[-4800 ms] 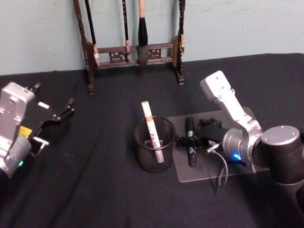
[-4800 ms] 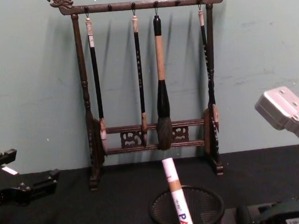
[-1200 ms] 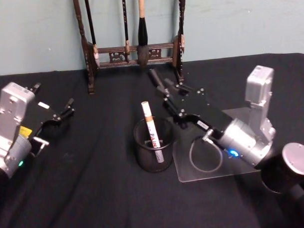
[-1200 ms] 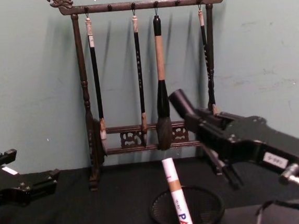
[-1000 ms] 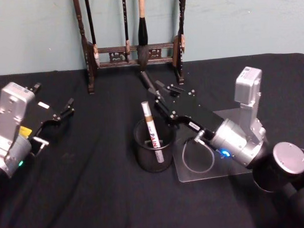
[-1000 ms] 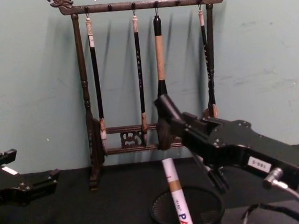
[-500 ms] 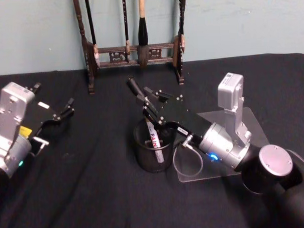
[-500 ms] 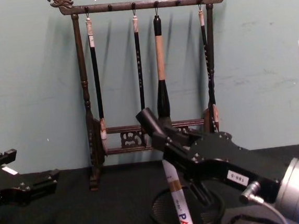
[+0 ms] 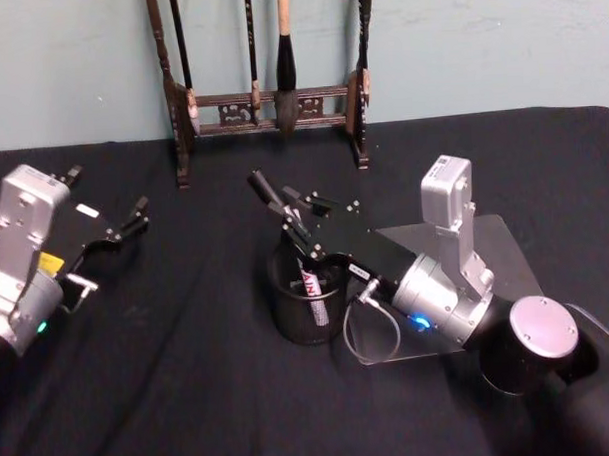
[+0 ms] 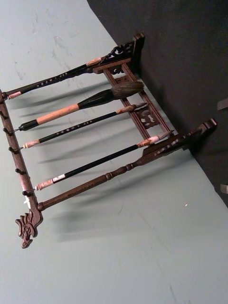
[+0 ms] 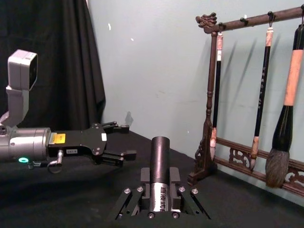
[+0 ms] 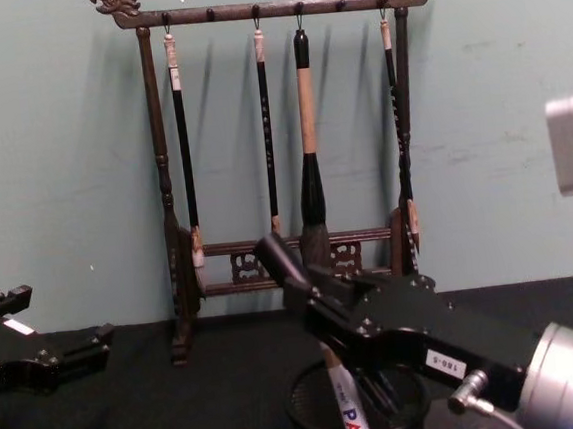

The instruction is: Pick up the water-based marker from the table and place it into the pen holder.

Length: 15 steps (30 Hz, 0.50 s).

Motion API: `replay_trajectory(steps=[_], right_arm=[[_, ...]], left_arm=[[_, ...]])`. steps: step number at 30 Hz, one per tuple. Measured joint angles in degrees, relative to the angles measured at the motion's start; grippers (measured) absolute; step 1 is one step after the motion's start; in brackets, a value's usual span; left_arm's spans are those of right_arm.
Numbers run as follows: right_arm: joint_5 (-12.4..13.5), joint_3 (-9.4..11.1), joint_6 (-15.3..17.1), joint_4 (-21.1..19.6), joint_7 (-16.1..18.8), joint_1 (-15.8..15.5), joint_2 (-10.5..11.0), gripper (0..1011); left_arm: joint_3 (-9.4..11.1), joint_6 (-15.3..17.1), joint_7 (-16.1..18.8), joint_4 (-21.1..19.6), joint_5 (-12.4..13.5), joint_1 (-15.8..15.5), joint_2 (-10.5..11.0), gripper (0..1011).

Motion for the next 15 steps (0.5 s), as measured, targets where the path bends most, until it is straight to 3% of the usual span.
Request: replay_trajectory(steps=[10, 15], right_arm=[[-0.12, 0.01, 0.08, -0.01, -0.04, -0.07, 0.04, 238], [-0.06, 0.04, 0.10, -0.03, 0.03, -0.08, 0.04, 327]], left_arm=[[0.00, 0.00, -0.01, 0.00, 0.00, 0.00, 0.00, 1001], [0.00, 0.00, 0.00, 0.00, 0.00, 0.00, 0.00, 1001]])
